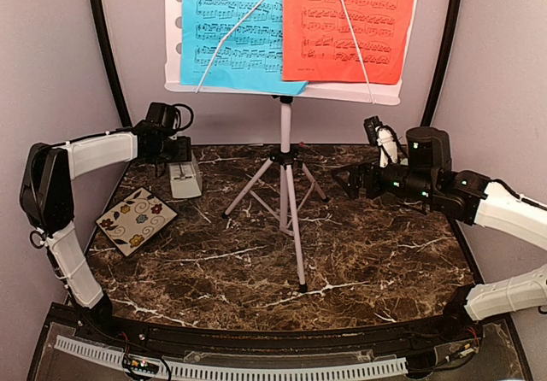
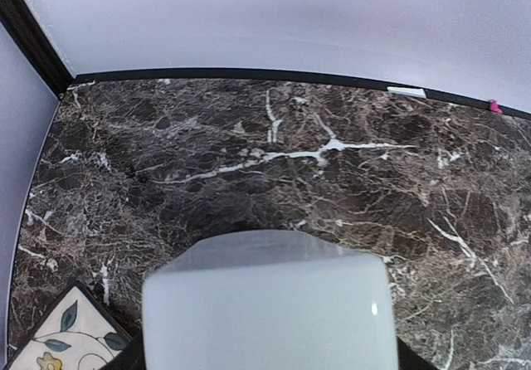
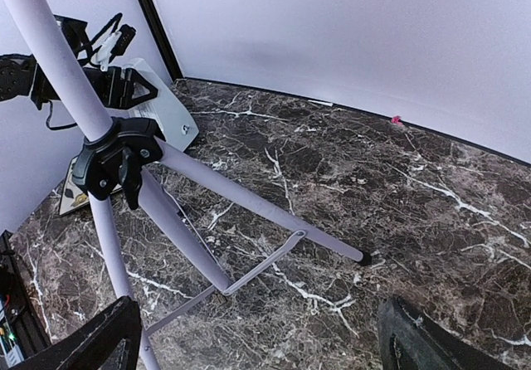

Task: Set up the instrument practice props

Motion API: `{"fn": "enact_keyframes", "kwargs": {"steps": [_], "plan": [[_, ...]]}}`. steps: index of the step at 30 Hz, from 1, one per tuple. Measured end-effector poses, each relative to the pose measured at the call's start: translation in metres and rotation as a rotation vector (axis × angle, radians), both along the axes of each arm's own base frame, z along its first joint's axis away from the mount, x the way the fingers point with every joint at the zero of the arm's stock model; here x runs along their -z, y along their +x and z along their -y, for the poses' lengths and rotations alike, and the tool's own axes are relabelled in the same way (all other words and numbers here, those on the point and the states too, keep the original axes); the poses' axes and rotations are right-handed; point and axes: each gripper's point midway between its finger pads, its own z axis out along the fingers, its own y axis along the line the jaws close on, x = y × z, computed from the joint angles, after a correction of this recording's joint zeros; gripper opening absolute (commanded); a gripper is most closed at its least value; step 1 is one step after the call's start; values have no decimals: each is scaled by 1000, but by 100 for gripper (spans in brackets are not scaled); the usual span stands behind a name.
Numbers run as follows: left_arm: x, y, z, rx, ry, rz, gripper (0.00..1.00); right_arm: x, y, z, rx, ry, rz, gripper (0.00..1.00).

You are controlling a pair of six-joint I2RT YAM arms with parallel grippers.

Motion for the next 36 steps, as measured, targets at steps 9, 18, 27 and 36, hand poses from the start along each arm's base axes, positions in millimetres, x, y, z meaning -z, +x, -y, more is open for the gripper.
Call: {"fn": "enact_keyframes", "kwargs": {"steps": [9,18,27,36], "plan": [[-25,-32,35,101,-31,39,49,-9,4,-4,-2,4,6,100],[-15,-48,60,165,-28,13,49,-5,5,-6,-10,-16,-6,100],[-23,-76,81,225,-25,6,47,-10,1,-8,-35,-14,8,100],[-37,-106,104,280,-52,30,45,-22,-7,-8,-73,8,36,100]]}}
